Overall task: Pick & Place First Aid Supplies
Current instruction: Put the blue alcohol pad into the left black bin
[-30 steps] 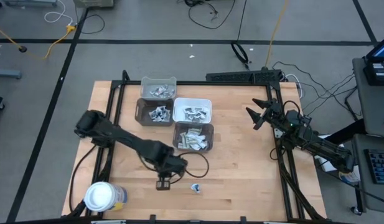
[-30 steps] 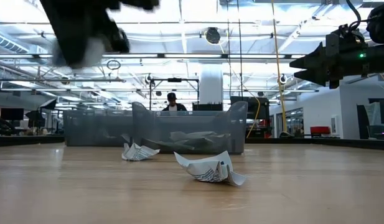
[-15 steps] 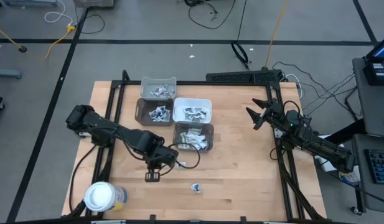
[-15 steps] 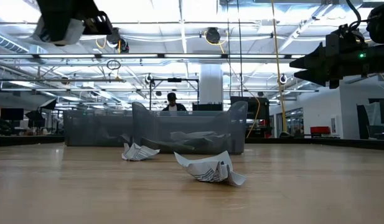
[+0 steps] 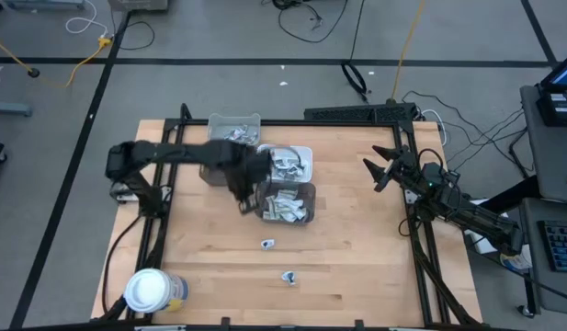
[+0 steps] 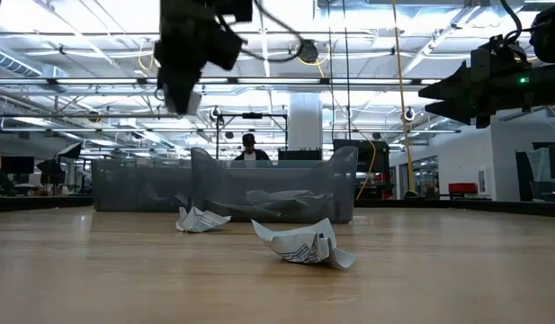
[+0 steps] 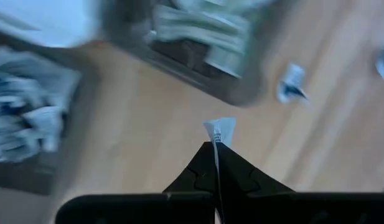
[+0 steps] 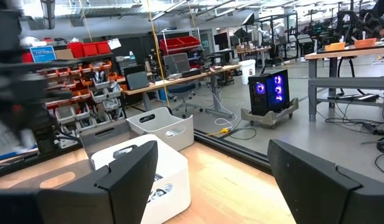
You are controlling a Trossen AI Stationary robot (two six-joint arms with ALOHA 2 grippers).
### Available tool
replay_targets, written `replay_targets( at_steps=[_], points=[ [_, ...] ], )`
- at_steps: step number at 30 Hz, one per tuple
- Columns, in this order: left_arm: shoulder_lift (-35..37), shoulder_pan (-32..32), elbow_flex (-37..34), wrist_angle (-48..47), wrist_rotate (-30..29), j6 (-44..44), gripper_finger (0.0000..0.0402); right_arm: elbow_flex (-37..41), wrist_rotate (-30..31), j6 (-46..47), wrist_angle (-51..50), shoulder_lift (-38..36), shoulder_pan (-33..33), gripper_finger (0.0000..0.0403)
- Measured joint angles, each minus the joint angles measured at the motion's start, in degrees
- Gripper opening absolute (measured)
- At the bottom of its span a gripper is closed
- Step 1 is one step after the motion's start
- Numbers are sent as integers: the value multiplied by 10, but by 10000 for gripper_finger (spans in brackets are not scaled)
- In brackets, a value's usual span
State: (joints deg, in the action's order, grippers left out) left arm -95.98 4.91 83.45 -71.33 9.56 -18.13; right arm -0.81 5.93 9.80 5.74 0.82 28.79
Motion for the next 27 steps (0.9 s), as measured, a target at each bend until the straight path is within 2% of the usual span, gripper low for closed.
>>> replay_targets(
  at_steps=[9, 17, 22, 27],
  points=[
    [0, 186, 0, 0, 0, 12, 1, 0, 0, 0, 0, 0, 0, 297],
    [0, 314, 0, -25, 5, 27, 2, 0, 0, 0, 0, 0, 0, 297],
    [-3, 323, -11, -13, -5, 28, 1, 0, 0, 0, 0, 0, 0, 297],
    [-8, 308, -76, 58, -6, 14, 1, 0, 0, 0, 0, 0, 0, 297]
  ],
)
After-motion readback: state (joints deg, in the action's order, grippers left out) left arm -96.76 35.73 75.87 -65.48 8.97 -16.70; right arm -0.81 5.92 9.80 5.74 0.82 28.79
